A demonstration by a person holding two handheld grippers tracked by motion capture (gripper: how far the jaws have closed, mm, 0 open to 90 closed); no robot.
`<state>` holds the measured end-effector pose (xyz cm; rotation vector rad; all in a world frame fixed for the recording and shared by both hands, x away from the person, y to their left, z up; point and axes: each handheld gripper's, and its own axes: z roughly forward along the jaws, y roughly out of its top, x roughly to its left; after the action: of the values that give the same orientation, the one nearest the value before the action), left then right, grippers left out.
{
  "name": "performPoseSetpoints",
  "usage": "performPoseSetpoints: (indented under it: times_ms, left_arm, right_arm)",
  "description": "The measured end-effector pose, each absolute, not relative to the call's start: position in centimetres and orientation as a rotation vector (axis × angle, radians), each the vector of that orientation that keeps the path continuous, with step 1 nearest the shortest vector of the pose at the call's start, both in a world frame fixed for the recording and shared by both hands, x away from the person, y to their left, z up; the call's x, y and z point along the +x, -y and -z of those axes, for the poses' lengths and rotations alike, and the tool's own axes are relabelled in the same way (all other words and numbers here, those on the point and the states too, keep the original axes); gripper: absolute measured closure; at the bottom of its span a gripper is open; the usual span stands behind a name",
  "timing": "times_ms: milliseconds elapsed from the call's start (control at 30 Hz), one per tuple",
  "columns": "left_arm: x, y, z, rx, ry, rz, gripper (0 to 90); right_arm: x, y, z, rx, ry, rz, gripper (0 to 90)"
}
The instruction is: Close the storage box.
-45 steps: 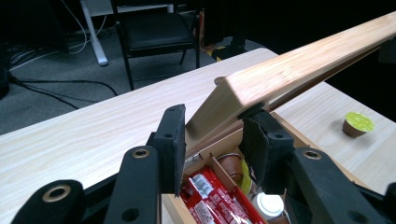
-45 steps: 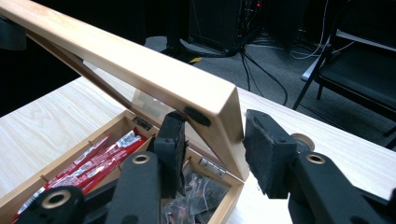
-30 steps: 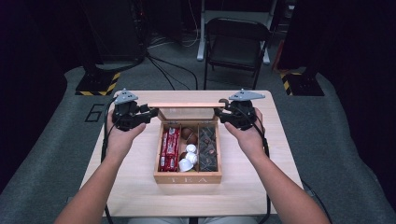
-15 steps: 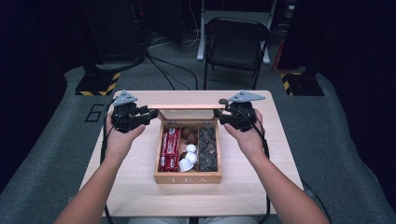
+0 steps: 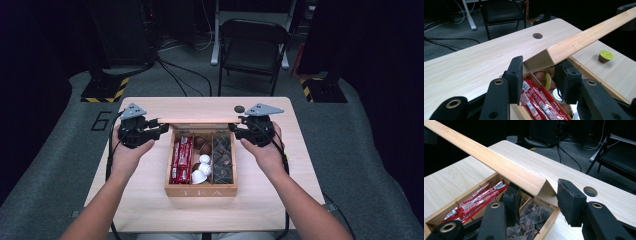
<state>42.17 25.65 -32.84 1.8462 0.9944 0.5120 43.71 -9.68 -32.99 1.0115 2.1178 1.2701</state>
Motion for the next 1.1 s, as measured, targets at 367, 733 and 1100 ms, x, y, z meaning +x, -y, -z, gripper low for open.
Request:
performPoseSetpoints:
  times_ms: [367, 733, 1100]
  left_arm:
    - [41.2, -25.7, 33.6, 1.857, -0.986, -0.509, 58.9]
    - [40.1, -25.8, 34.5, 1.876, -0.971, -0.502, 58.5]
    - [38.8, -26.0, 35.7, 1.88, -0.958, -0.488, 58.2]
  right_arm:
    - [43.1, 9.8, 33.8, 1.015, -2.146, -1.265, 52.9]
    - [42.3, 9.8, 34.7, 0.984, -2.174, -1.233, 51.1]
    - [41.2, 9.9, 35.9, 0.995, -2.191, -1.244, 49.1]
